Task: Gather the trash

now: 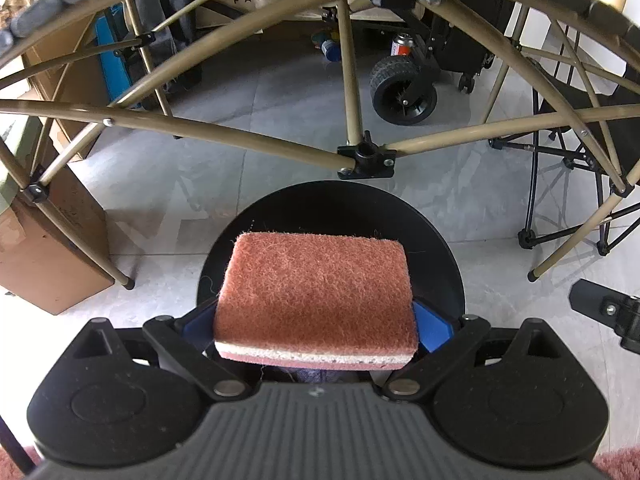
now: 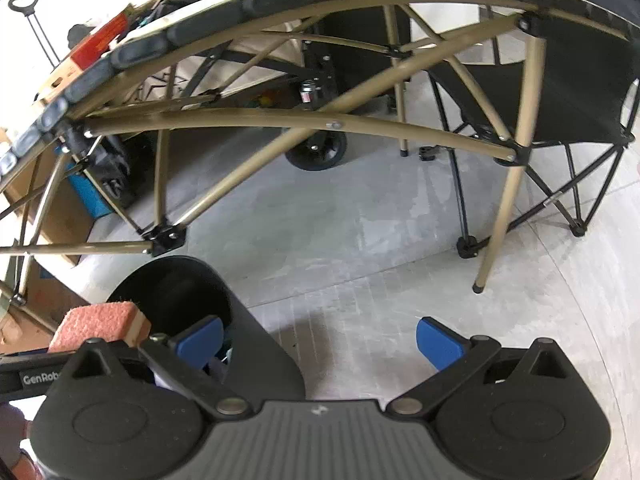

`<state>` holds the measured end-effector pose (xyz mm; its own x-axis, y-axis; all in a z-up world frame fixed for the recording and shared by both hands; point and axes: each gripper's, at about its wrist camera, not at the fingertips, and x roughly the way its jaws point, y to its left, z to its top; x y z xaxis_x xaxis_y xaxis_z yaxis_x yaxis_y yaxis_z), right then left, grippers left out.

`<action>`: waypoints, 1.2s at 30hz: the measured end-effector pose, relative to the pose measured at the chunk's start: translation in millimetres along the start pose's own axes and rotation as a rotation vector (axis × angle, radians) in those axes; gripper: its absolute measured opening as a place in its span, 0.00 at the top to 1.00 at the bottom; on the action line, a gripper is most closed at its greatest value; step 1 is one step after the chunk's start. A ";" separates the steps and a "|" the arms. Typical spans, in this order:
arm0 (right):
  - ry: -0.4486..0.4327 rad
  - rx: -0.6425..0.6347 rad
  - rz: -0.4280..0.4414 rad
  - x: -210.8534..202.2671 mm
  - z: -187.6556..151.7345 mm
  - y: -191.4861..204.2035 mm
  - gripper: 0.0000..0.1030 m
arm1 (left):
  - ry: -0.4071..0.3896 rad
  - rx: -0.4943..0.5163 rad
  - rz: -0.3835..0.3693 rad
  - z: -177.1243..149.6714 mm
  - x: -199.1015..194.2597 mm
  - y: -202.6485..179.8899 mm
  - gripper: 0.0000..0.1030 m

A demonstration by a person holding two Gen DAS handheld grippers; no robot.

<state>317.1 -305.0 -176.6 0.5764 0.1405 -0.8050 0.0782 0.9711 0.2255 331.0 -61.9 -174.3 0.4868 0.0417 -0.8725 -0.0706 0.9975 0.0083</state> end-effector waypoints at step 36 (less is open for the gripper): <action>-0.108 -0.096 0.117 -56.7 -2.4 28.5 0.00 | -0.169 -0.038 -0.077 -13.0 -70.4 24.9 0.00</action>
<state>284.7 -284.9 -125.8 0.6617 0.2369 -0.7113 -0.0697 0.9641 0.2562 283.7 -40.7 -119.0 0.6314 -0.0220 -0.7752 -0.0589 0.9953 -0.0763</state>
